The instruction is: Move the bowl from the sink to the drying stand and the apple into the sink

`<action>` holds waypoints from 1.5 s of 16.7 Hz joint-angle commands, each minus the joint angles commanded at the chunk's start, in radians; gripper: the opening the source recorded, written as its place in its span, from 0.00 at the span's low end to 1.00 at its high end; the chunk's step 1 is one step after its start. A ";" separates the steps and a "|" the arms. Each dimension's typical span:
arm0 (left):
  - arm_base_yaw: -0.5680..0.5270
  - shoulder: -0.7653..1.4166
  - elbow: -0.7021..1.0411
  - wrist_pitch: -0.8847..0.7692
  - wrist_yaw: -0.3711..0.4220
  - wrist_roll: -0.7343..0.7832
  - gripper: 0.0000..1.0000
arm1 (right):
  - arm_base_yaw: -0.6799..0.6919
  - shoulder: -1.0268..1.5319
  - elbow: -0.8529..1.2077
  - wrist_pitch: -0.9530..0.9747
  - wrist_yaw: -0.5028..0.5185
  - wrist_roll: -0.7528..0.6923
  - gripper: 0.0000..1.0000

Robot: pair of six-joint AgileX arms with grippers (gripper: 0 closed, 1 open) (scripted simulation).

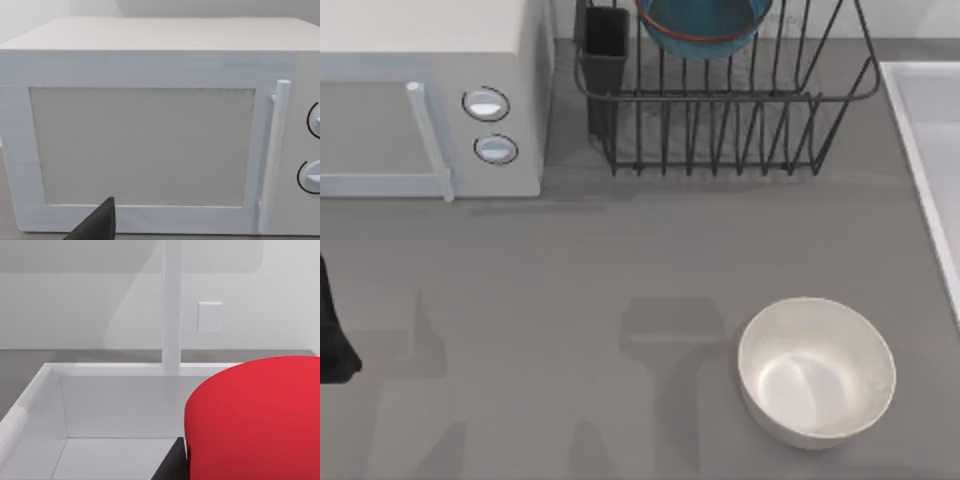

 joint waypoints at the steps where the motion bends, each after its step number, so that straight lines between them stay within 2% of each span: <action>1: 0.000 0.000 0.000 0.000 0.000 0.000 1.00 | 0.000 0.000 0.000 0.000 0.000 0.000 0.45; 8: 0.000 0.000 0.000 0.000 0.000 0.000 1.00 | 0.000 0.000 0.000 0.000 0.000 0.000 0.98; 19: 0.000 0.000 0.000 0.000 0.000 0.000 1.00 | 0.002 -0.008 0.000 -0.006 0.003 0.000 1.00; 25: 0.000 0.000 0.000 0.000 0.000 0.000 1.00 | 0.063 -0.266 -0.050 -0.210 0.070 -0.005 1.00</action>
